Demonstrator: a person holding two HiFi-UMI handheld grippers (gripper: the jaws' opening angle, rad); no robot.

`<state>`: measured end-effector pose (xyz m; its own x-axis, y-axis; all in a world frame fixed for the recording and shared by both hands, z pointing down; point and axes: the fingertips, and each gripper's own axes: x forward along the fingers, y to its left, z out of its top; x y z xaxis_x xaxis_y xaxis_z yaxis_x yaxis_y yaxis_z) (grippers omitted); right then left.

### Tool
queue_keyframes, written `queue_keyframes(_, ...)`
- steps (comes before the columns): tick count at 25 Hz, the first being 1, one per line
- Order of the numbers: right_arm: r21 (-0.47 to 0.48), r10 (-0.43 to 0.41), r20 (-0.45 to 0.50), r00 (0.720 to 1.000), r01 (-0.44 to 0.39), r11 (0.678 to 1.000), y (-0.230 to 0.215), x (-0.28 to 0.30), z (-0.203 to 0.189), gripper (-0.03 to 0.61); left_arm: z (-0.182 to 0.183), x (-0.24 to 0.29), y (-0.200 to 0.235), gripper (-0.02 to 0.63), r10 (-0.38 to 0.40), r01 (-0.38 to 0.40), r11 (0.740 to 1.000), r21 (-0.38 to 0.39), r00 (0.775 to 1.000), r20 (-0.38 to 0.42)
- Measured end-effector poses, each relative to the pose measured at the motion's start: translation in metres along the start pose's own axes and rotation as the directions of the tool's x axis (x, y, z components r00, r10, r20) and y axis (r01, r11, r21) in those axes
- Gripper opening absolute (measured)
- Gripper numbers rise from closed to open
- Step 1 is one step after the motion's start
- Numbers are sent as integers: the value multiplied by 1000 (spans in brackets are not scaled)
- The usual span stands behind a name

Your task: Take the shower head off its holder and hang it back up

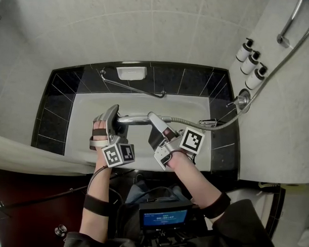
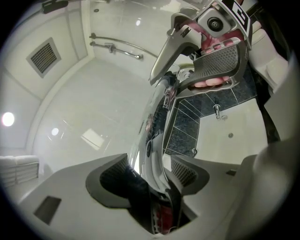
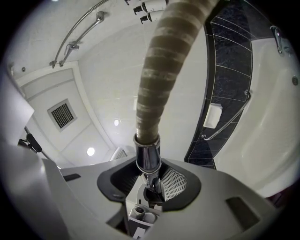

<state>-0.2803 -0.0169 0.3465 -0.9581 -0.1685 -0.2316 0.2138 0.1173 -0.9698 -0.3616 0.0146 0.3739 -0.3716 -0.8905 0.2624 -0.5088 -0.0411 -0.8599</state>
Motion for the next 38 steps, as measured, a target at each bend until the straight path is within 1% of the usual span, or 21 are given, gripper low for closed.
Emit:
queue_keyframes(3,-9,-2,9,1000,3,1000,1,-1,2,167,1,1,2,290,-7,7,1000,-16,1000,0)
queue_keyframes(8,-60,-6,14,1000,7,998,7,-7,7,166,-3,4,17,287,4,-5,997,-79,1000,-17)
queue_keyframes(11,-121,-14,10,1000,15,993,11,-14,11,163,-5,7,29,287,14,-16,995,-96,1000,-24)
queue_keyframes(14,-199,-23,5,1000,23,980,16,-19,15,158,-5,10,37,285,20,-23,994,-106,999,-26)
queue_keyframes(18,-322,-65,-3,998,60,945,14,-29,24,155,-1,13,40,285,19,-21,993,-115,1000,-22)
queue_keyframes(22,-411,-135,24,991,133,902,4,-45,40,123,1,13,43,285,12,-14,993,-117,1000,-22)
queue_keyframes(24,-455,-172,39,984,171,874,0,-54,49,119,2,13,46,285,11,-14,993,-120,1000,-22)
queue_keyframes(25,-486,-194,47,980,192,853,0,-58,53,107,3,13,47,285,11,-13,993,-121,1000,-21)
queue_keyframes(26,-527,-225,57,973,220,821,-1,-62,58,81,4,13,49,285,11,-13,992,-122,1000,-18)
queue_keyframes(27,-583,-268,71,961,257,771,-1,-68,63,48,5,13,51,284,11,-12,992,-123,1000,-15)
queue_keyframes(28,-649,-321,87,943,298,700,-2,-73,68,30,7,13,52,284,10,-12,992,-124,1000,-12)
queue_keyframes(29,-716,-374,105,921,331,614,-3,-79,73,17,8,13,53,284,11,-12,992,-124,1000,-8)
queue_keyframes(30,-776,-421,125,899,353,523,-4,-84,78,17,10,13,55,284,11,-11,992,-125,1000,-4)
queue_keyframes(31,-824,-456,148,877,365,435,-5,-89,82,17,12,13,58,282,12,-12,992,-126,1000,-1)
queue_keyframes(32,-859,-482,172,859,370,353,-5,-92,87,17,14,14,61,282,12,-12,992,-124,1000,2)
queue_keyframes(33,-885,-501,197,843,373,279,-3,-96,92,17,17,15,64,281,12,-11,993,-120,1000,5)
queue_keyframes(34,-903,-515,220,829,372,213,-1,-98,97,17,20,17,68,281,13,-12,993,-114,1000,8)
queue_keyframes(35,-915,-523,240,818,371,159,3,-100,102,17,24,19,73,281,14,-12,994,-106,1000,12)
queue_keyframes(36,-922,-527,257,810,369,119,7,-102,107,17,29,21,79,281,15,-13,995,-99,1000,17)
queue_keyframes(37,-924,-528,269,806,370,94,11,-103,112,17,34,23,84,281,16,-13,996,-93,1000,22)
queue_keyframes(38,-924,-526,279,803,374,81,16,-105,118,17,40,24,90,281,16,-14,996,-88,999,27)
